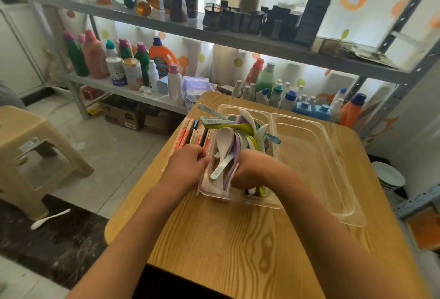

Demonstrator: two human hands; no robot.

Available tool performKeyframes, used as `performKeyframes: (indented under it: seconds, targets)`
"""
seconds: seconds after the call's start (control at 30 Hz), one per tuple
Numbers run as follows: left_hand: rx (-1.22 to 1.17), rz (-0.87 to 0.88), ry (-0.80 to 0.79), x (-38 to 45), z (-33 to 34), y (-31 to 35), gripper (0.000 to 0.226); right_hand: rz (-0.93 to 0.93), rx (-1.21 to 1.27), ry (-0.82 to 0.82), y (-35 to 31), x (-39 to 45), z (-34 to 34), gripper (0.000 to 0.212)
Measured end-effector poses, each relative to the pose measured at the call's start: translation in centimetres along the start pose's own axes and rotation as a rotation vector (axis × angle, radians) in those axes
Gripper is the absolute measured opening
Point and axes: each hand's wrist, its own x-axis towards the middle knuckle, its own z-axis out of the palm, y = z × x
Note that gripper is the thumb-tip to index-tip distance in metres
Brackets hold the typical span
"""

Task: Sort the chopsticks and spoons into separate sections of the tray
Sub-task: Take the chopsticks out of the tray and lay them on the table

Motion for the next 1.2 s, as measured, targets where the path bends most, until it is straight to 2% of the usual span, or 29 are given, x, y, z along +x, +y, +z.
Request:
performKeyframes:
  seconds: [0.23,0.37,0.53,0.63,0.77,0.9,0.97,1.07,1.2]
  targets:
    - [-0.014,-0.018,-0.036,0.2,-0.3,0.3,0.013,-0.004,0.238,0.019,-0.6,-2.7,-4.2,0.014]
    - [-0.019,0.007,-0.020,-0.1,-0.2,0.1,0.014,0.031,0.433,0.131,-0.9,-3.7,-6.0,0.016]
    - [0.011,0.033,0.003,-0.4,-0.2,-0.3,0.012,0.009,0.537,0.243,-1.1,-4.8,-7.4,0.023]
    - [0.033,0.087,0.098,-0.7,-0.2,-0.2,0.013,-0.052,0.616,0.301,-1.6,-5.5,-8.0,0.025]
    - [-0.166,0.265,0.234,-1.8,-1.2,1.6,0.025,-0.116,0.955,0.317,-1.8,-6.3,-8.9,0.026]
    - [-0.349,0.374,0.110,-3.1,-2.8,3.8,0.039,-0.284,1.253,0.218,-1.9,-7.1,-9.9,0.025]
    - [-0.392,0.419,0.088,-3.5,-3.3,4.4,0.037,-0.397,1.382,0.141,-2.1,-7.4,-10.4,0.026]
    - [-0.401,0.463,0.131,-4.0,-4.3,4.7,0.027,-0.550,1.570,0.004,-2.3,-7.6,-10.6,0.027]
    - [-0.338,0.464,0.186,-4.7,-5.2,4.7,0.024,-0.662,1.794,-0.189,-2.8,-6.9,-10.1,0.024]
